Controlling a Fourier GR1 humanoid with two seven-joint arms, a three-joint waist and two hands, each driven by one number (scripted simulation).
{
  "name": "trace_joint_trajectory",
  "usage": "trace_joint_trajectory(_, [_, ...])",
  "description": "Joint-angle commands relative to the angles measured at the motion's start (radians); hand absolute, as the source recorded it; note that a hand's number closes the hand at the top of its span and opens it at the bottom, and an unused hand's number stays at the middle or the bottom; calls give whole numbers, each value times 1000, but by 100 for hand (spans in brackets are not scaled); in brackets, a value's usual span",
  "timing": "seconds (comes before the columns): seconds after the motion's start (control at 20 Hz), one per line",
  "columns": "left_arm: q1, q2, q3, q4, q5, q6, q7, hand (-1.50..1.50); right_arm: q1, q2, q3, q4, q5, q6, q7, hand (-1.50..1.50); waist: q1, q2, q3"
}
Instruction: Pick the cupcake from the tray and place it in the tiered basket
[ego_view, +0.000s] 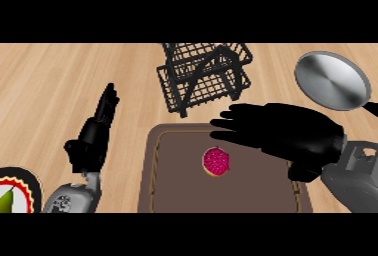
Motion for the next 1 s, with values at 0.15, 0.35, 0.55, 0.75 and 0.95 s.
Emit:
trace_joint_trajectory(0.15, [41, -23, -1, -20, -21, -2, -20, 0, -3, 30, 18, 113, 79, 13, -86, -150, 0, 0, 0])
trace_joint_trajectory(0.35, [-18, -28, 33, 49, -16, -13, -33, 0, -8, 32, 26, 195, 111, -54, -178, -150, -2, 1, 0])
trace_joint_trajectory(0.55, [45, -9, 36, -14, -17, -33, -36, 0, -6, 35, -24, 127, 66, 19, -176, -150, -2, -1, 0])
trace_joint_trajectory(0.75, [23, -36, 44, 90, -26, -28, -116, 0, 35, 69, 65, 218, 147, -86, -203, -150, -3, 1, 0])
trace_joint_trajectory(0.95, [-21, -27, 57, 44, -25, -42, -25, 0, -7, 112, 41, 170, 115, 22, -139, -150, -4, -1, 0])
